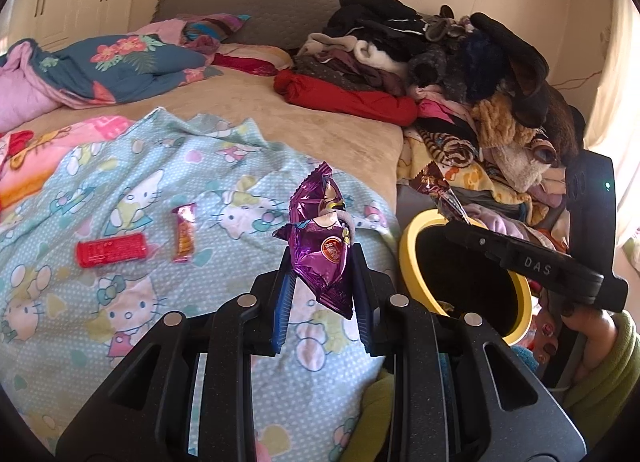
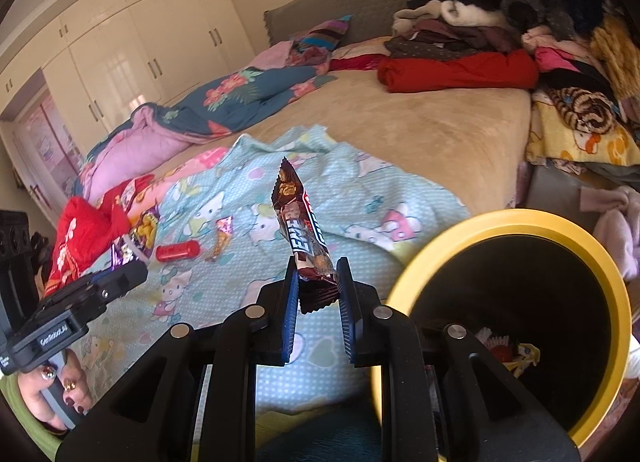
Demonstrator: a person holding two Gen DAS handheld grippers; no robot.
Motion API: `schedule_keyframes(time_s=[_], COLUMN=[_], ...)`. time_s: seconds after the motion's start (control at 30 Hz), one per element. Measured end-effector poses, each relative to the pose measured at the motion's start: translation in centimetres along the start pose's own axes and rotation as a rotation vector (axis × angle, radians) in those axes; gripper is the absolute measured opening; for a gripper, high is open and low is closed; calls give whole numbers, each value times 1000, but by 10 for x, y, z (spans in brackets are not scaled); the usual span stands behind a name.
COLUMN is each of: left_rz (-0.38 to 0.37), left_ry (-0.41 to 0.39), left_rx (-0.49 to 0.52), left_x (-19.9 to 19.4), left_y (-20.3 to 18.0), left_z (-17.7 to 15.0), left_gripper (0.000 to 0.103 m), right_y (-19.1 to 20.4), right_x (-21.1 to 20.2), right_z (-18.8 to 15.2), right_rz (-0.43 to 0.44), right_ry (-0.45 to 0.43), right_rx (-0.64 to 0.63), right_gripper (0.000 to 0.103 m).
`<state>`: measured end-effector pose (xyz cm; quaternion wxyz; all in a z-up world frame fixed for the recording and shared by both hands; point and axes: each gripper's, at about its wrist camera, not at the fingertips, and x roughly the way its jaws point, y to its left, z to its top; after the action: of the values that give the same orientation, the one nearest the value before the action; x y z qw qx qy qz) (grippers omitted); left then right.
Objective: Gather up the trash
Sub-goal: 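Carry the purple wrapper with the left tool while the right tool carries the brown wrapper over the bin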
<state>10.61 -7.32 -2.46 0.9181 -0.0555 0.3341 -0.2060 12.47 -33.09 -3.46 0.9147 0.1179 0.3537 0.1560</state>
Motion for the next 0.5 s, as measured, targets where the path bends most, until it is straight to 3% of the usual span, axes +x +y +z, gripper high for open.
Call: schedule_keyframes(time_s=[0.5], left_rz=[-58], left_ry=[23], left_rx=[74], left_x=[12], left_y=[-43], left_z=[-3], left_gripper=[20], right_y=[-57], right_x=[-24], right_z=[1], right_rz=[-76], right_ry=[-49], right_rx=[111], right_gripper=[18])
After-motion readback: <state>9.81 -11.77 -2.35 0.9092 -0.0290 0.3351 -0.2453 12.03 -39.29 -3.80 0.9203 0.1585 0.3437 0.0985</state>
